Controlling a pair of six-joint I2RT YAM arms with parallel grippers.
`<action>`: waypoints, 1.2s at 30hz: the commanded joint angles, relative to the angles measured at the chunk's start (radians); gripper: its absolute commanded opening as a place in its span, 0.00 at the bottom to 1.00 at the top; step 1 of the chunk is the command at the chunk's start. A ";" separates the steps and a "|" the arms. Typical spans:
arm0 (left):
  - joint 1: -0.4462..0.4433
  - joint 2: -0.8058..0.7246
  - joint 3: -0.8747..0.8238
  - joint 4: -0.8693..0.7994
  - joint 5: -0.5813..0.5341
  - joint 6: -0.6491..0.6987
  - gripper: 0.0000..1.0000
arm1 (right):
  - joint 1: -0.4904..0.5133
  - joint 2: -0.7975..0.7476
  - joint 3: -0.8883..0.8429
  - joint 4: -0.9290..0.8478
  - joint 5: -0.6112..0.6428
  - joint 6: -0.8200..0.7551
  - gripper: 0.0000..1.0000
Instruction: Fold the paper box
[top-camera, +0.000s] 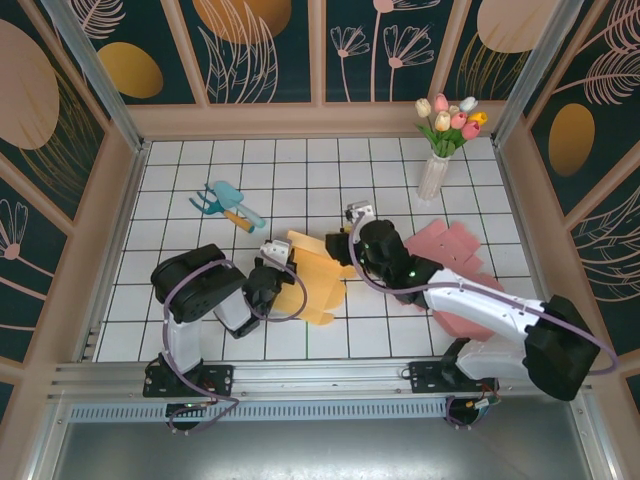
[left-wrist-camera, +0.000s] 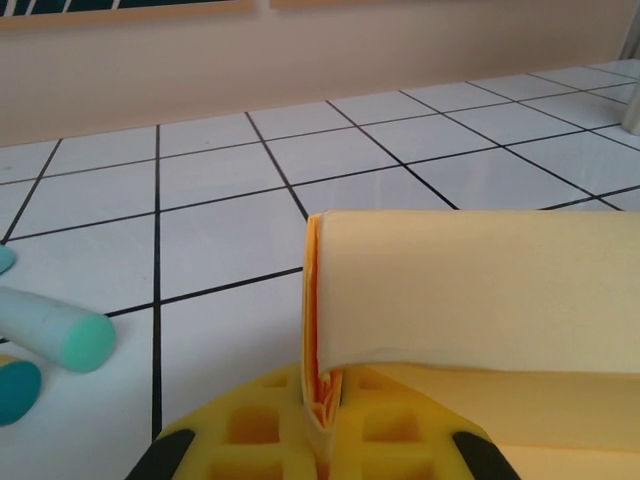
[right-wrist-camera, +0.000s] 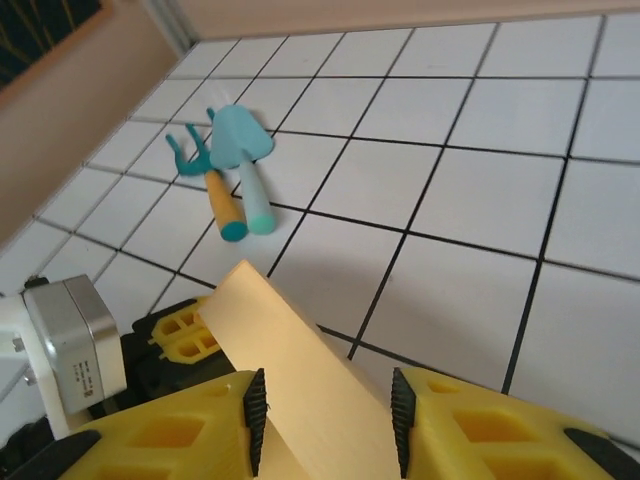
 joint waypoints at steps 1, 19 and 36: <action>-0.022 -0.027 0.009 -0.087 -0.107 -0.048 0.00 | 0.023 -0.049 -0.090 0.000 0.068 0.148 0.45; -0.063 -0.003 0.033 -0.090 -0.129 -0.074 0.00 | 0.015 0.103 -0.171 0.271 -0.016 0.259 0.49; -0.072 -0.013 0.033 -0.114 -0.168 -0.113 0.00 | -0.007 0.045 -0.332 0.504 -0.044 0.265 0.48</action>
